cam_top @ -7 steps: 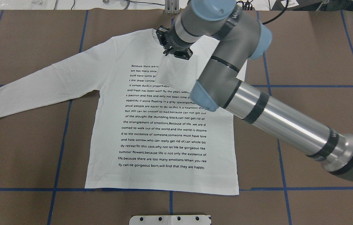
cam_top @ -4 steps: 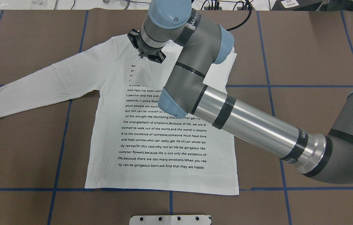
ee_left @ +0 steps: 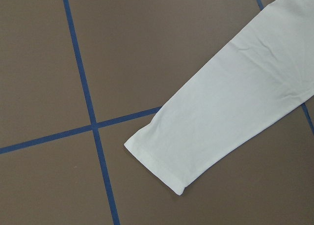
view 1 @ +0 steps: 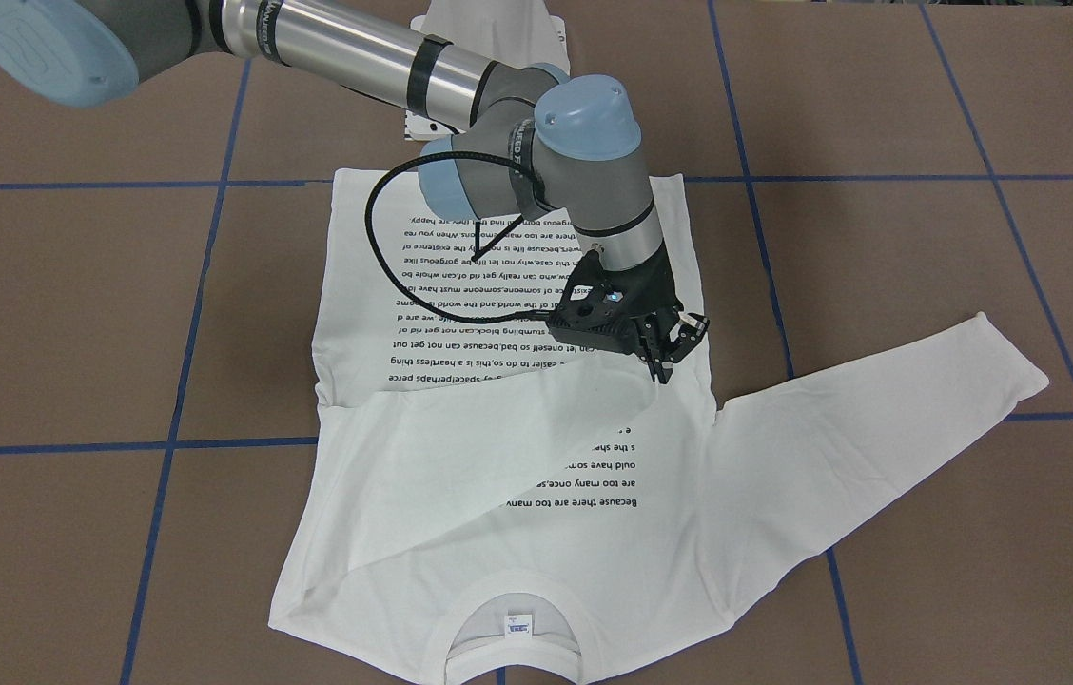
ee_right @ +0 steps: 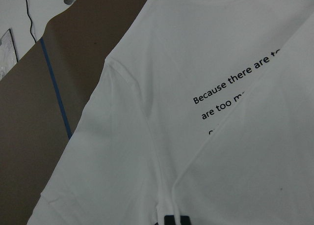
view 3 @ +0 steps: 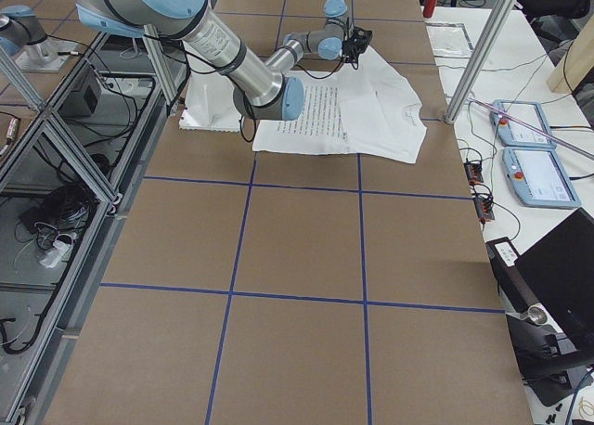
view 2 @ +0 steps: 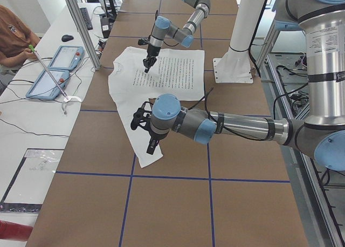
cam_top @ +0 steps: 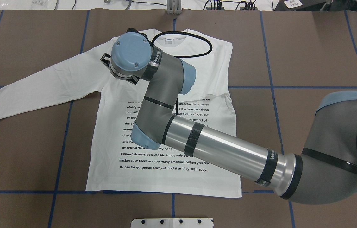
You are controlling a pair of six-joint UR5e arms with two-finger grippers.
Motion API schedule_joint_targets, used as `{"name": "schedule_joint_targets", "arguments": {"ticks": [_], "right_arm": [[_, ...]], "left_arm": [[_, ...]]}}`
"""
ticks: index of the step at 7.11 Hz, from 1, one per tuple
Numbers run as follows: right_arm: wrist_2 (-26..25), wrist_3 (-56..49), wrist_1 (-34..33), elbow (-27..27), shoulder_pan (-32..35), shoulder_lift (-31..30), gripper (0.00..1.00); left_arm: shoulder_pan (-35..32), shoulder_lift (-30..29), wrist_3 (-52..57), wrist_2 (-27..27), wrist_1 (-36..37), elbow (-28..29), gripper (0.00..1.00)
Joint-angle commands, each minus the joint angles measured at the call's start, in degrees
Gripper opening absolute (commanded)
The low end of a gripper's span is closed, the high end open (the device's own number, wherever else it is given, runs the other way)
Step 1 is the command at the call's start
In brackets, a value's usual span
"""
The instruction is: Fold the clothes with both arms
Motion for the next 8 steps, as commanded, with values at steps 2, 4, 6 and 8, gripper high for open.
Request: {"name": "schedule_joint_targets", "arguments": {"ticks": [2, 4, 6, 8], "right_arm": [[-2.63, 0.00, 2.86, -1.34, -2.04, 0.40, 0.00], [-3.33, 0.00, 3.30, -1.52, -2.05, 0.40, 0.29], [-4.74, 0.00, 3.30, -2.22, -2.05, 0.83, 0.99], [-4.57, 1.83, 3.30, -2.06, -1.79, 1.01, 0.99]], "left_arm": [[0.03, 0.11, 0.00, 0.05, 0.00, 0.03, 1.00], [0.03, 0.19, -0.17, -0.03, 0.09, 0.03, 1.00], [0.81, 0.11, -0.18, -0.47, 0.35, 0.20, 1.00], [3.96, -0.42, -0.09, -0.38, -0.78, 4.22, 0.99]]}}
